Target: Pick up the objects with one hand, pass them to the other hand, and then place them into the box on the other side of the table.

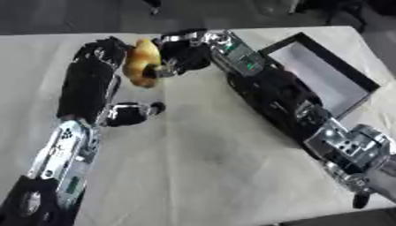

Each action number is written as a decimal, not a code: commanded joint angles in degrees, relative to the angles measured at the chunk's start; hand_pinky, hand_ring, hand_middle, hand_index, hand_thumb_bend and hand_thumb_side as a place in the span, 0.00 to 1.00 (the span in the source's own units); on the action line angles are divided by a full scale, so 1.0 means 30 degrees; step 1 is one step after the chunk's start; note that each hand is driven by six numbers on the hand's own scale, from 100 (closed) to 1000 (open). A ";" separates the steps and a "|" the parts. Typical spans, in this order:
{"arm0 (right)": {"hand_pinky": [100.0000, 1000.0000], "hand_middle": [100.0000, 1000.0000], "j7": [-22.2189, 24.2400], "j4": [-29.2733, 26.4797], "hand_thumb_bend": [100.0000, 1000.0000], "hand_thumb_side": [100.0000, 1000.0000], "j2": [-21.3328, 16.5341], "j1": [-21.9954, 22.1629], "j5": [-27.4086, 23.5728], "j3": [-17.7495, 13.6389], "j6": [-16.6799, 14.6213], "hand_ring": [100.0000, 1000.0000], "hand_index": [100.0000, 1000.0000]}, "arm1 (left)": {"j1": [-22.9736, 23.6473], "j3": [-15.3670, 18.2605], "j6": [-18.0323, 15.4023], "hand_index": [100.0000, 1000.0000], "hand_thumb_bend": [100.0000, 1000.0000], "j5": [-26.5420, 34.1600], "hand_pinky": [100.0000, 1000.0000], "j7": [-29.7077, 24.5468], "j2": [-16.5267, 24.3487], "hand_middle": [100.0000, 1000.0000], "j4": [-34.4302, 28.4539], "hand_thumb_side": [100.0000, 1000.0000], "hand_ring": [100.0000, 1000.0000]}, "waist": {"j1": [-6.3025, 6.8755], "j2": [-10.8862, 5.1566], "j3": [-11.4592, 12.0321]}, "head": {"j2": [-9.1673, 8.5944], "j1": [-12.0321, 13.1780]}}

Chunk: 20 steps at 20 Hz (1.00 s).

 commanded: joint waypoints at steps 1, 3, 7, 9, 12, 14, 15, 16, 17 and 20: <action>1.00 0.48 0.0001 -0.0546 0.00 0.11 -0.0332 -0.0460 -0.0248 -0.0172 0.0099 0.70 0.61 | -0.0268 0.0069 0.0582 0.74 0.91 -0.0309 0.80 -0.0057 -0.0106 0.63 -0.0195 0.29 0.74 | 0.0268 0.0020 -0.0042 | -0.0049 -0.0026; 1.00 0.48 -0.0026 -0.0563 0.00 0.11 -0.0374 -0.0430 -0.0250 -0.0194 0.0100 0.70 0.61 | -0.0191 0.0237 0.1078 0.75 0.91 -0.0541 0.80 -0.0004 -0.0097 0.64 -0.0251 0.31 0.74 | 0.0269 0.0017 -0.0052 | -0.0049 -0.0007; 1.00 0.48 -0.0075 -0.0540 0.00 0.11 -0.0453 -0.0354 -0.0192 -0.0214 0.0081 0.70 0.61 | -0.0022 0.0795 0.2041 0.76 0.90 -0.0634 0.80 0.0277 -0.0106 0.65 -0.0460 0.30 0.74 | 0.0282 -0.0007 -0.0039 | -0.0049 -0.0009; 1.00 0.48 -0.0087 -0.0537 0.00 0.11 -0.0491 -0.0346 -0.0211 -0.0229 0.0050 0.70 0.61 | 0.0039 0.0995 0.2494 0.76 0.90 -0.0389 0.80 0.0451 -0.0100 0.65 -0.0568 0.30 0.74 | 0.0286 -0.0020 -0.0044 | -0.0049 0.0002; 1.00 0.48 -0.0125 -0.0535 0.00 0.11 -0.0556 -0.0346 -0.0295 -0.0265 0.0003 0.70 0.61 | 0.0094 0.1119 0.2878 0.76 0.90 -0.0099 0.80 0.0604 -0.0047 0.65 -0.0625 0.31 0.74 | 0.0278 -0.0036 -0.0066 | -0.0049 0.0021; 1.00 0.48 -0.0147 -0.0528 0.00 0.11 -0.0587 -0.0335 -0.0323 -0.0270 -0.0017 0.70 0.61 | 0.0129 0.1154 0.2997 0.76 0.90 0.0073 0.80 0.0630 -0.0032 0.65 -0.0612 0.31 0.74 | 0.0275 -0.0045 -0.0083 | -0.0049 0.0033; 1.00 0.48 -0.0154 -0.0527 0.00 0.11 -0.0597 -0.0329 -0.0330 -0.0270 -0.0029 0.70 0.61 | 0.0147 0.1173 0.3046 0.76 0.90 0.0133 0.80 0.0625 -0.0023 0.64 -0.0585 0.31 0.74 | 0.0272 -0.0049 -0.0093 | -0.0049 0.0034; 1.00 0.48 -0.0158 -0.0524 0.00 0.11 -0.0608 -0.0320 -0.0333 -0.0269 -0.0038 0.70 0.61 | 0.0176 0.1196 0.3102 0.76 0.90 0.0215 0.80 0.0584 -0.0024 0.64 -0.0524 0.31 0.74 | 0.0274 -0.0055 -0.0104 | -0.0049 0.0037; 1.00 0.48 -0.0163 -0.0520 0.00 0.11 -0.0617 -0.0315 -0.0338 -0.0271 -0.0041 0.70 0.61 | 0.0193 0.1213 0.3142 0.76 0.90 0.0293 0.80 0.0537 -0.0024 0.64 -0.0462 0.32 0.74 | 0.0278 -0.0059 -0.0114 | -0.0049 0.0043; 1.00 0.48 -0.0175 -0.0502 0.00 0.11 -0.0646 -0.0315 -0.0379 -0.0292 0.0003 0.70 0.61 | 0.0226 0.1231 0.3167 0.75 0.90 0.0454 0.80 0.0419 -0.0006 0.64 -0.0310 0.32 0.74 | 0.0300 -0.0071 -0.0150 | -0.0049 0.0039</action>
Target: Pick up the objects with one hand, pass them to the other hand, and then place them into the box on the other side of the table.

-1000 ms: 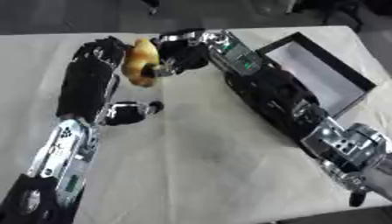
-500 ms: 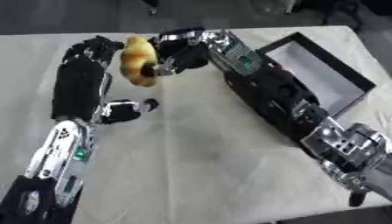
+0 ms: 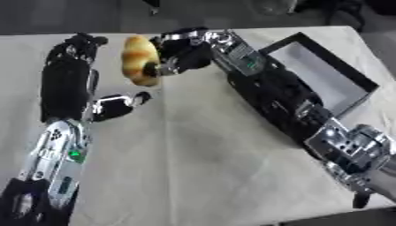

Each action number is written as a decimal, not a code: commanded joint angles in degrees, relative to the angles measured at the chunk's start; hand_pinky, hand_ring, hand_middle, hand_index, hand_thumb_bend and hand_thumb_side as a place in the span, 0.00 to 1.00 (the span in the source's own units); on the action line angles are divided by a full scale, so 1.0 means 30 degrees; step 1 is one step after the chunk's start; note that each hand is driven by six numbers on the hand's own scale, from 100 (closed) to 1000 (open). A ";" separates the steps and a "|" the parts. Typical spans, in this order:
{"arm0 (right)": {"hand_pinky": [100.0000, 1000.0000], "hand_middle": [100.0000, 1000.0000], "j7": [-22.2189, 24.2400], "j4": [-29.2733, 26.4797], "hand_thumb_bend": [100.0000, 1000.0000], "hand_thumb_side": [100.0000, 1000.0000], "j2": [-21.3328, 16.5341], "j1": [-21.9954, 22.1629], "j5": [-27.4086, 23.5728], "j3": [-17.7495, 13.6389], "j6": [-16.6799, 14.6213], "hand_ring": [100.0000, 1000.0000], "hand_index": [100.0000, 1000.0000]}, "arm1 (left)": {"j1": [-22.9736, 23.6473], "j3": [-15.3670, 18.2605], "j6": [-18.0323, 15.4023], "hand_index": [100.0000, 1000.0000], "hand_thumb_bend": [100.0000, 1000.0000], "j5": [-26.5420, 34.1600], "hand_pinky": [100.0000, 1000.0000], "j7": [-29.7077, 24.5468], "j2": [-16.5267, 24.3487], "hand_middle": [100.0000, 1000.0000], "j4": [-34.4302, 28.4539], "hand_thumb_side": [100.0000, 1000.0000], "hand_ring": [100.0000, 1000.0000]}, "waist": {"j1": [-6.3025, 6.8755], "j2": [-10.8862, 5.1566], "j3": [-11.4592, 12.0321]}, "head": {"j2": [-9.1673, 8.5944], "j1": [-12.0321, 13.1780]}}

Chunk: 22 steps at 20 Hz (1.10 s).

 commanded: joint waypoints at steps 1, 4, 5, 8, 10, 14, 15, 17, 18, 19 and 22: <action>1.00 0.48 -0.0060 -0.0399 0.00 0.11 -0.0536 -0.0333 -0.0207 -0.0269 0.0039 0.69 0.61 | -0.0207 0.0163 0.0065 0.75 0.90 0.0233 0.79 -0.0087 0.0024 0.64 -0.0103 0.32 0.74 | 0.0308 -0.0074 -0.0049 | -0.0049 0.0024; 1.00 0.48 -0.0067 -0.0397 0.00 0.11 -0.0602 -0.0335 -0.0275 -0.0299 0.0153 0.69 0.61 | -0.0157 0.0164 0.0011 0.75 0.91 0.0324 0.79 -0.0188 0.0078 0.64 0.0010 0.32 0.74 | 0.0351 -0.0097 -0.0100 | -0.0049 0.0012; 1.00 0.48 -0.0068 -0.0407 0.00 0.11 -0.0645 -0.0344 -0.0328 -0.0319 0.0181 0.70 0.62 | -0.0137 0.0162 -0.0020 0.75 0.91 0.0350 0.79 -0.0220 0.0109 0.64 0.0042 0.32 0.74 | 0.0366 -0.0113 -0.0127 | -0.0049 0.0017; 1.00 0.49 -0.0103 -0.0459 0.00 0.11 -0.0892 -0.0373 -0.0676 -0.0420 0.0223 0.70 0.62 | -0.0061 0.0149 -0.0148 0.75 0.90 0.0475 0.79 -0.0351 0.0245 0.63 0.0172 0.33 0.73 | 0.0417 -0.0192 -0.0241 | -0.0049 0.0084; 1.00 0.49 -0.0151 -0.0483 0.00 0.11 -0.1108 -0.0373 -0.0950 -0.0506 0.0274 0.70 0.62 | 0.0033 0.0185 -0.0188 0.75 0.89 0.0685 0.79 -0.0421 0.0293 0.63 0.0275 0.33 0.73 | 0.0454 -0.0250 -0.0326 | -0.0049 0.0142; 1.00 0.49 -0.0301 -0.0582 0.00 0.12 -0.1530 -0.0371 -0.1477 -0.0680 0.0422 0.70 0.62 | 0.0186 0.0202 -0.0191 0.75 0.89 0.1064 0.79 -0.0394 0.0341 0.64 0.0355 0.33 0.74 | 0.0526 -0.0338 -0.0519 | -0.0049 0.0209; 1.00 0.50 -0.0354 -0.0622 0.00 0.12 -0.1674 -0.0367 -0.1635 -0.0721 0.0437 0.70 0.62 | 0.0216 0.0199 -0.0200 0.75 0.89 0.1078 0.79 -0.0372 0.0373 0.63 0.0365 0.33 0.74 | 0.0542 -0.0363 -0.0572 | -0.0049 0.0205; 1.00 0.50 -0.0496 -0.0729 0.00 0.15 -0.2042 -0.0350 -0.2011 -0.0826 0.0413 0.70 0.62 | 0.0283 0.0212 -0.0212 0.75 0.90 0.1069 0.79 -0.0371 0.0454 0.63 0.0404 0.34 0.73 | 0.0564 -0.0420 -0.0700 | -0.0049 0.0194; 1.00 0.50 -0.0582 -0.0788 0.00 0.12 -0.2238 -0.0329 -0.2217 -0.0871 0.0386 0.70 0.62 | 0.0309 0.0217 -0.0219 0.75 0.90 0.1067 0.79 -0.0381 0.0491 0.63 0.0422 0.34 0.73 | 0.0569 -0.0446 -0.0752 | -0.0049 0.0197; 1.00 0.50 -0.0669 -0.0848 0.00 0.12 -0.2427 -0.0300 -0.2421 -0.0911 0.0362 0.70 0.62 | 0.0329 0.0221 -0.0229 0.75 0.90 0.1068 0.79 -0.0390 0.0527 0.63 0.0436 0.34 0.73 | 0.0572 -0.0470 -0.0796 | -0.0049 0.0207; 1.00 0.50 -0.0984 -0.1042 0.00 0.13 -0.3188 -0.0088 -0.3136 -0.1144 0.0414 0.70 0.63 | 0.0393 0.0220 -0.0263 0.75 0.90 0.1050 0.79 -0.0398 0.0646 0.63 0.0458 0.34 0.74 | 0.0590 -0.0568 -0.0958 | -0.0049 0.0286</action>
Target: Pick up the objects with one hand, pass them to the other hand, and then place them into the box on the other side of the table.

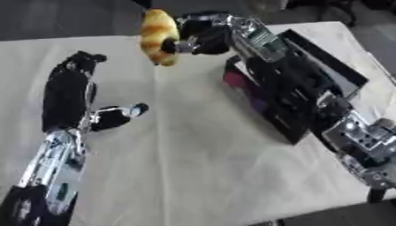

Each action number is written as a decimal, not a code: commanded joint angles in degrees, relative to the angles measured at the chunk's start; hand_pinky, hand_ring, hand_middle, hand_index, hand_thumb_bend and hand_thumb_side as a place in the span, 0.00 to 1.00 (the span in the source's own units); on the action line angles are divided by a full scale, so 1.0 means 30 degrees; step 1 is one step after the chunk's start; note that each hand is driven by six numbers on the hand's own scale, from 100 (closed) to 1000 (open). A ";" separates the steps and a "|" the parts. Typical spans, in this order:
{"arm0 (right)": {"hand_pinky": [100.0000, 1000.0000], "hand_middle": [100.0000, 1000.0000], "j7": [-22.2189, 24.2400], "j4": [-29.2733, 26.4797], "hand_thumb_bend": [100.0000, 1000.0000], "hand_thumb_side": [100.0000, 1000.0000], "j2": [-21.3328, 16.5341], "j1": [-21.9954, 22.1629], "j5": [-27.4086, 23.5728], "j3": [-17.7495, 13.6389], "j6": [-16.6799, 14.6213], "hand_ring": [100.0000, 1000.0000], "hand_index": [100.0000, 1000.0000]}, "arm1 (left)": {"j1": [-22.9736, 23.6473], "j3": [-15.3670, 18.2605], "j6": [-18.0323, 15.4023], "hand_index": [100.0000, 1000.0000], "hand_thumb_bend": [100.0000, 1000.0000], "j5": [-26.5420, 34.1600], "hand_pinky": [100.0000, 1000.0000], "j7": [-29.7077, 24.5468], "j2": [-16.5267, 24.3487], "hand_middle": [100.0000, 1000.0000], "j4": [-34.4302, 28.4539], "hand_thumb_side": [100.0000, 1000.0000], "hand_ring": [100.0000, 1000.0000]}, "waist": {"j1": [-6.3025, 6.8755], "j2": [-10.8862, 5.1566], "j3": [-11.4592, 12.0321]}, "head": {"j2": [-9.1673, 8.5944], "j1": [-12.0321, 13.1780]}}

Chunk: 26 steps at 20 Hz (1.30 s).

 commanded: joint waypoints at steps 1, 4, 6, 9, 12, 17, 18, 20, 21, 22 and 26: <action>1.00 0.50 -0.0356 -0.0537 0.00 0.13 -0.1284 -0.0122 -0.0850 -0.0478 0.0102 0.70 0.63 | -0.0173 0.0113 -0.0090 0.75 0.90 0.0033 0.79 0.0012 0.0287 0.63 -0.0185 0.34 0.74 | 0.0285 -0.0566 -0.0104 | -0.0049 0.0100; 1.00 0.50 -0.0705 -0.0810 0.00 0.14 -0.2086 0.0232 -0.1587 -0.0841 0.0376 0.71 0.63 | -0.0140 0.0137 -0.0104 0.75 0.90 -0.0012 0.79 0.0022 0.0372 0.63 -0.0175 0.34 0.74 | 0.0313 -0.0626 -0.0212 | -0.0049 0.0125; 1.00 0.50 -0.0965 -0.0974 0.00 0.14 -0.2644 0.0501 -0.1755 -0.1022 0.0573 0.71 0.63 | -0.0127 0.0143 -0.0110 0.75 0.90 -0.0029 0.79 0.0009 0.0415 0.63 -0.0156 0.34 0.73 | 0.0332 -0.0646 -0.0257 | -0.0049 0.0122; 1.00 0.50 -0.1299 -0.1102 0.00 0.14 -0.3321 0.1020 -0.2215 -0.1424 0.0642 0.71 0.63 | -0.0103 0.0142 -0.0107 0.75 0.90 -0.0012 0.79 -0.0027 0.0493 0.63 -0.0114 0.34 0.73 | 0.0364 -0.0665 -0.0345 | -0.0049 0.0153; 1.00 0.50 -0.1596 -0.1167 0.00 0.14 -0.4009 0.1502 -0.2576 -0.1772 0.0634 0.71 0.63 | -0.0077 0.0131 -0.0124 0.75 0.90 0.0015 0.79 -0.0031 0.0544 0.63 -0.0123 0.34 0.73 | 0.0400 -0.0668 -0.0402 | -0.0049 0.0107; 1.00 0.50 -0.2142 -0.1315 0.00 0.14 -0.5267 0.2417 -0.3193 -0.2267 0.0116 0.71 0.63 | -0.0047 0.0155 -0.0114 0.75 0.90 0.0036 0.79 0.0012 0.0641 0.63 -0.0168 0.34 0.73 | 0.0411 -0.0713 -0.0459 | -0.0049 0.0029; 1.00 0.50 -0.2236 -0.1368 0.00 0.13 -0.5533 0.2625 -0.3311 -0.2352 -0.0043 0.70 0.63 | -0.0039 0.0152 -0.0118 0.75 0.90 0.0036 0.79 0.0022 0.0656 0.63 -0.0179 0.34 0.73 | 0.0406 -0.0721 -0.0468 | -0.0049 0.0009; 1.00 0.50 -0.2376 -0.1498 0.00 0.13 -0.6033 0.3060 -0.3505 -0.2477 -0.0369 0.70 0.63 | -0.0026 0.0147 -0.0123 0.75 0.90 0.0031 0.79 0.0039 0.0675 0.63 -0.0197 0.34 0.73 | 0.0396 -0.0728 -0.0469 | -0.0049 -0.0059; 1.00 0.50 -0.2447 -0.1559 0.00 0.13 -0.6271 0.3285 -0.3582 -0.2541 -0.0535 0.70 0.63 | -0.0019 0.0146 -0.0126 0.75 0.90 0.0023 0.79 0.0050 0.0684 0.63 -0.0207 0.33 0.73 | 0.0391 -0.0730 -0.0472 | -0.0049 -0.0121; 1.00 0.50 -0.2527 -0.1611 0.00 0.13 -0.6482 0.3503 -0.3649 -0.2607 -0.0707 0.70 0.62 | -0.0010 0.0146 -0.0128 0.75 0.90 0.0013 0.79 0.0060 0.0694 0.64 -0.0216 0.33 0.73 | 0.0388 -0.0732 -0.0474 | -0.0049 -0.0191; 1.00 0.50 -0.2847 -0.1702 0.00 0.12 -0.7171 0.4356 -0.3757 -0.2875 -0.1315 0.70 0.62 | 0.0016 0.0174 -0.0112 0.75 0.90 -0.0025 0.79 0.0109 0.0740 0.63 -0.0267 0.33 0.73 | 0.0383 -0.0735 -0.0481 | -0.0049 -0.0491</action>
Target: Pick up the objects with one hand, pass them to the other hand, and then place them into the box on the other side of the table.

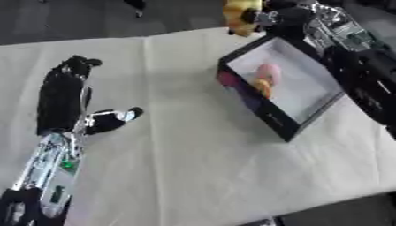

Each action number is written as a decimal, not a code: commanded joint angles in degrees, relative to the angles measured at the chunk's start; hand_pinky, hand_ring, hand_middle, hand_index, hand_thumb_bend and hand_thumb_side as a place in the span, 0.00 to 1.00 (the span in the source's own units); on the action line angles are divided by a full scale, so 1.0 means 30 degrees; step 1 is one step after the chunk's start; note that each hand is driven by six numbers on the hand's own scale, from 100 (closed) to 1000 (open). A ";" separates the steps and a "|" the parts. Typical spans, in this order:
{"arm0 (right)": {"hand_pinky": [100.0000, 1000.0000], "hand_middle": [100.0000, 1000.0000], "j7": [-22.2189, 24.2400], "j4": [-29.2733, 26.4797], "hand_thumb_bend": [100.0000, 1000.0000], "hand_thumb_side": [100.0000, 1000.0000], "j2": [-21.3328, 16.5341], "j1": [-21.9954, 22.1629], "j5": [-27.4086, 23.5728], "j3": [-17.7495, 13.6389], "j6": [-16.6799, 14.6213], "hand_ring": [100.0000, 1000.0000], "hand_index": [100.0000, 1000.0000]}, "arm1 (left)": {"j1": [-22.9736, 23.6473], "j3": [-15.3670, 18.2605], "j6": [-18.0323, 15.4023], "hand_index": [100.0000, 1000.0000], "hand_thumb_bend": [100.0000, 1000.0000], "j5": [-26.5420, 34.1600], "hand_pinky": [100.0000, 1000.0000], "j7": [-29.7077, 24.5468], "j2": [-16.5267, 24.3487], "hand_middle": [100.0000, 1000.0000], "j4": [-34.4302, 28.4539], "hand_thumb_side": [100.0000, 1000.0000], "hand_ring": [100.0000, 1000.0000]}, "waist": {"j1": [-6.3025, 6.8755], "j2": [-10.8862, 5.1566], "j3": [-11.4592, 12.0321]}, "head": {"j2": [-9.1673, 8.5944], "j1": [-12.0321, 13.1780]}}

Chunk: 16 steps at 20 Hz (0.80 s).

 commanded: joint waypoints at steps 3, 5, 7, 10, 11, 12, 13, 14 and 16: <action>1.00 0.50 -0.0425 -0.0377 0.00 0.12 -0.1541 0.0679 -0.0164 -0.0682 -0.0784 0.70 0.62 | -0.0215 0.0191 0.0025 0.75 0.90 -0.0038 0.79 0.0121 0.0281 0.63 -0.0408 0.33 0.73 | 0.0182 -0.0699 -0.0092 | -0.0049 -0.0479; 1.00 0.50 -0.0537 -0.0364 0.00 0.12 -0.1724 0.1077 -0.0103 -0.0835 -0.0994 0.70 0.62 | -0.0204 0.0195 0.0025 0.75 0.90 -0.0052 0.79 0.0141 0.0298 0.64 -0.0437 0.33 0.73 | 0.0186 -0.0696 -0.0108 | -0.0049 -0.0702; 1.00 0.50 -0.0633 -0.0420 0.00 0.12 -0.1975 0.1514 -0.0044 -0.0983 -0.1265 0.70 0.62 | -0.0191 0.0201 0.0029 0.75 0.90 -0.0073 0.79 0.0157 0.0331 0.64 -0.0462 0.33 0.73 | 0.0197 -0.0690 -0.0123 | -0.0049 -0.0952; 1.00 0.49 -0.0813 -0.0587 0.00 0.11 -0.2374 0.2208 0.0042 -0.1132 -0.1882 0.69 0.61 | -0.0171 0.0234 0.0061 0.75 0.90 -0.0080 0.79 0.0183 0.0366 0.64 -0.0499 0.33 0.73 | 0.0199 -0.0684 -0.0155 | -0.0049 -0.1244; 1.00 0.49 -0.0890 -0.0627 0.00 0.11 -0.2495 0.2443 0.0091 -0.1173 -0.2112 0.69 0.61 | -0.0165 0.0239 0.0068 0.75 0.90 -0.0079 0.79 0.0188 0.0375 0.64 -0.0507 0.33 0.73 | 0.0202 -0.0682 -0.0164 | -0.0049 -0.1312; 0.99 0.49 -0.0964 -0.0650 0.00 0.11 -0.2593 0.2640 0.0145 -0.1202 -0.2320 0.69 0.61 | -0.0161 0.0240 0.0070 0.75 0.90 -0.0079 0.79 0.0193 0.0381 0.64 -0.0516 0.33 0.73 | 0.0205 -0.0680 -0.0169 | -0.0049 -0.1365; 0.99 0.49 -0.1034 -0.0653 0.00 0.11 -0.2681 0.2843 0.0229 -0.1227 -0.2523 0.69 0.61 | -0.0156 0.0241 0.0072 0.75 0.90 -0.0079 0.79 0.0198 0.0388 0.64 -0.0524 0.33 0.73 | 0.0210 -0.0679 -0.0174 | -0.0049 -0.1408; 0.99 0.49 -0.1082 -0.0655 0.00 0.11 -0.2751 0.3020 0.0334 -0.1242 -0.2714 0.69 0.61 | -0.0152 0.0237 0.0070 0.75 0.90 -0.0081 0.79 0.0204 0.0393 0.64 -0.0530 0.33 0.73 | 0.0217 -0.0678 -0.0177 | -0.0049 -0.1438; 0.99 0.50 -0.1136 -0.0693 0.00 0.11 -0.2870 0.3299 0.0521 -0.1270 -0.3090 0.69 0.62 | -0.0146 0.0237 0.0070 0.75 0.90 -0.0086 0.79 0.0219 0.0400 0.63 -0.0544 0.33 0.73 | 0.0229 -0.0674 -0.0174 | -0.0049 -0.1491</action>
